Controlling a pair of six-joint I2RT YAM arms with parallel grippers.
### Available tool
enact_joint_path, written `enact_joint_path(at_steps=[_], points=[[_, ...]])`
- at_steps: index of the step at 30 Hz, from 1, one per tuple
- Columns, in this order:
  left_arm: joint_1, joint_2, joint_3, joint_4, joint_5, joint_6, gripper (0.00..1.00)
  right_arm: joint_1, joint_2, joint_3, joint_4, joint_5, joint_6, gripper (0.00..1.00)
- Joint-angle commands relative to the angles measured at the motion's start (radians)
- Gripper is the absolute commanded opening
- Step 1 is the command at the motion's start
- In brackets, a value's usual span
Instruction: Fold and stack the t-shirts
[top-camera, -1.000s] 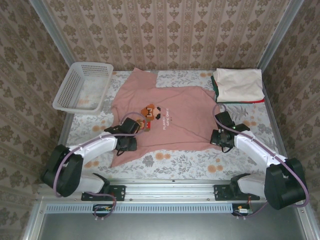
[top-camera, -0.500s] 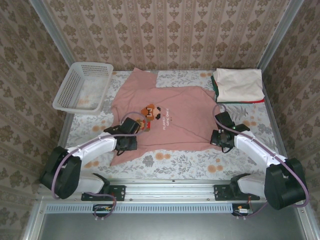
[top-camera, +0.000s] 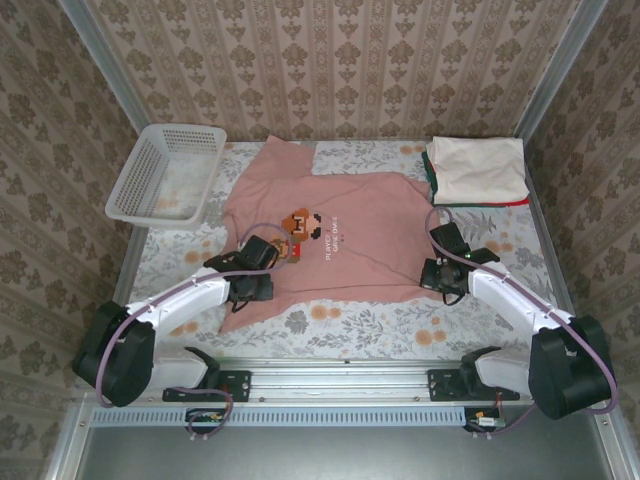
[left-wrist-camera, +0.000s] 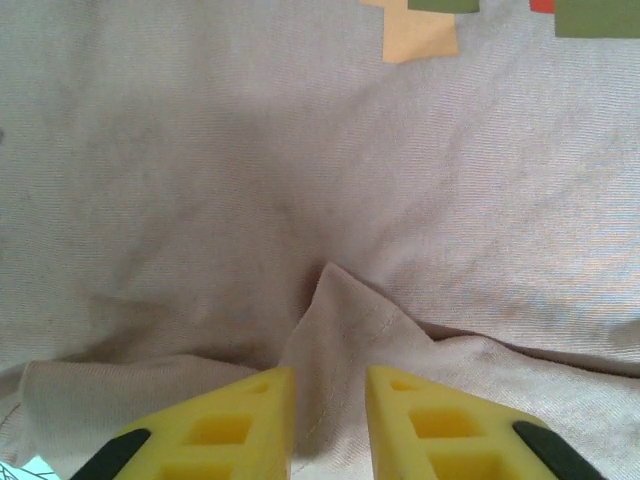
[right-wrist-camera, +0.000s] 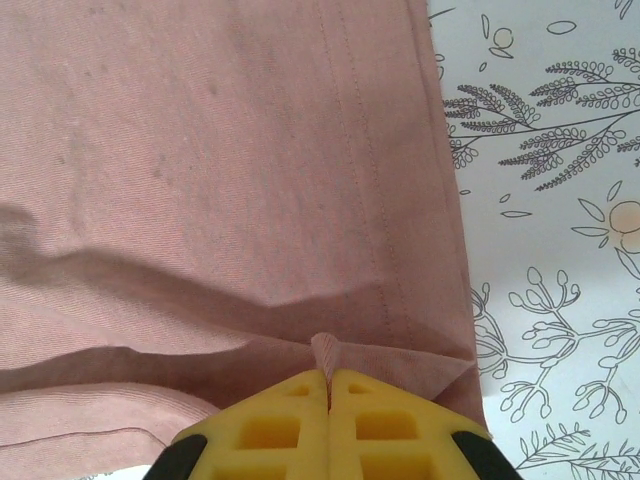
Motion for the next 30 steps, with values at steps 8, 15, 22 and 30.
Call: enact_joint_path(at_steps=[8, 15, 22, 30], points=[[-0.004, 0.074, 0.018, 0.004, -0.009, 0.006, 0.33, -0.002, 0.013, -0.014, 0.009, -0.025, 0.011, 0.07], [-0.008, 0.084, 0.023, 0.003, -0.009, 0.004, 0.17, -0.003, 0.008, -0.016, 0.006, -0.026, 0.011, 0.07], [-0.035, -0.07, 0.021, -0.103, -0.05, -0.021, 0.12, -0.002, 0.009, -0.015, 0.007, -0.026, 0.011, 0.07], [-0.078, -0.239, -0.073, -0.161, -0.032, -0.091, 0.06, -0.002, 0.014, -0.014, 0.006, -0.025, 0.011, 0.07]])
